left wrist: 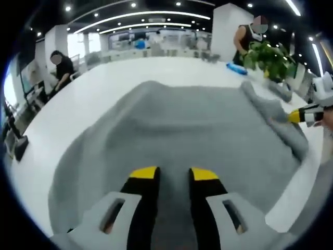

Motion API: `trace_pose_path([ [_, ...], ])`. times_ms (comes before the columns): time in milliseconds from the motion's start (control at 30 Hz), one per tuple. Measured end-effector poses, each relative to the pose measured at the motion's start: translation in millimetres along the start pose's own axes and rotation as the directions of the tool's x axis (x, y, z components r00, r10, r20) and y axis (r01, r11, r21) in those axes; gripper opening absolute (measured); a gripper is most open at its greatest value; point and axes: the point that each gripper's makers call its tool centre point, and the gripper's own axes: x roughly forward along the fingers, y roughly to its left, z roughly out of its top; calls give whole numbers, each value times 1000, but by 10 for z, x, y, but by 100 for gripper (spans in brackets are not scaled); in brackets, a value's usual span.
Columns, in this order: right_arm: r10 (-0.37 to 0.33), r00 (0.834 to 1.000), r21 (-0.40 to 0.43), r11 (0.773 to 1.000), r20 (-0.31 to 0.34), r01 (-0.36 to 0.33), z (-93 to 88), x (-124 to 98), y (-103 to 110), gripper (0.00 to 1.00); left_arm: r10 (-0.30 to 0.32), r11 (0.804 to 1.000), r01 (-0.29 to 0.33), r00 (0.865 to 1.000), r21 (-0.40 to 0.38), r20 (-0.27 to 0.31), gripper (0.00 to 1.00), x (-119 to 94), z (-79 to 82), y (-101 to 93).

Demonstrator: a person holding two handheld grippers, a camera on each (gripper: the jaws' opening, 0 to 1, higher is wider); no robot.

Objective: Open the folded towel by lifting each exposed corner and separating the folded layers until the towel lies flat within the target outline without major curled edges

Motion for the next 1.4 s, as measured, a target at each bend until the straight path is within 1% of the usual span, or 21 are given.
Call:
trace_pose_path([
  [100, -58, 998, 13, 998, -3, 58, -77, -101, -247, 0, 1, 1000, -1, 1000, 2, 0, 23, 4, 0, 2],
  [167, -108, 994, 65, 992, -17, 109, -207, -229, -510, 0, 1, 1000, -1, 1000, 2, 2, 23, 2, 0, 1],
  [233, -157, 987, 83, 984, -24, 159, -302, -321, -712, 0, 1, 1000, -1, 1000, 3, 2, 23, -2, -2, 0],
  [333, -194, 980, 98, 975, -38, 197, -397, -392, -875, 0, 0, 1000, 0, 1000, 3, 4, 23, 0, -3, 3],
  [500, -259, 965, 109, 959, -51, 263, -535, -497, -1130, 0, 0, 1000, 0, 1000, 4, 4, 23, -1, -3, 0],
  [633, -277, 960, 144, 949, -49, 281, -580, -508, -1215, 1, -4, 1000, 4, 1000, -9, -10, 23, -2, -1, 2],
  [733, -279, 960, 178, 943, -42, 281, -582, -501, -1230, 5, -29, 996, 26, 999, -84, -31, 23, -7, 26, -4],
  [767, -271, 962, 199, 942, -19, 269, -545, -504, -1204, 6, -41, 993, 39, 999, -111, -14, 23, -15, 78, -2],
  [800, -278, 961, 196, 941, -9, 274, -526, -515, -1214, 8, -46, 988, 52, 998, -145, 42, 23, -47, 215, 32],
  [833, -286, 958, 193, 940, 2, 281, -497, -523, -1229, 9, -31, 985, 49, 993, -163, 113, 23, -99, 386, 124],
  [867, -290, 957, 186, 941, 9, 283, -467, -535, -1248, 11, -16, 988, 40, 988, -148, 156, 24, -162, 519, 231],
  [900, -293, 956, 194, 939, 16, 284, -435, -546, -1276, 13, -10, 989, 33, 986, -143, 164, 24, -176, 551, 275],
  [933, -294, 955, 202, 937, 26, 283, -408, -554, -1286, 15, 34, 992, -13, 986, -127, 163, 25, -222, 631, 495],
  [1067, -305, 951, 207, 934, 46, 290, -341, -592, -1294, 15, 111, 988, -91, 980, -125, 164, 29, -214, 789, 1045],
  [1100, -305, 951, 206, 935, 51, 289, -326, -598, -1282, 15, 117, 987, -97, 980, -125, 162, 30, -205, 795, 1093],
  [1133, -305, 951, 206, 935, 53, 288, -321, -601, -1273, 15, 124, 986, -106, 982, -127, 143, 30, -158, 780, 1210],
  [1167, -304, 951, 205, 936, 55, 287, -315, -602, -1262, 15, 127, 986, -110, 984, -128, 128, 30, -130, 760, 1264],
  [1267, -300, 952, 188, 940, 54, 286, -322, -597, -1252, 13, 124, 985, -113, 989, -132, 77, 28, 22, 648, 1364],
  [1333, -297, 953, 203, 938, 59, 280, -304, -595, -1266, 11, 117, 986, -111, 992, -121, 39, 27, 84, 564, 1356],
  [1367, -297, 953, 205, 938, 61, 280, -299, -598, -1264, 10, 107, 990, -106, 994, -91, -2, 26, 157, 466, 1335],
  [1400, -299, 952, 207, 937, 63, 281, -289, -607, -1261, 10, 107, 990, -108, 994, -87, -10, 26, 189, 438, 1324],
])
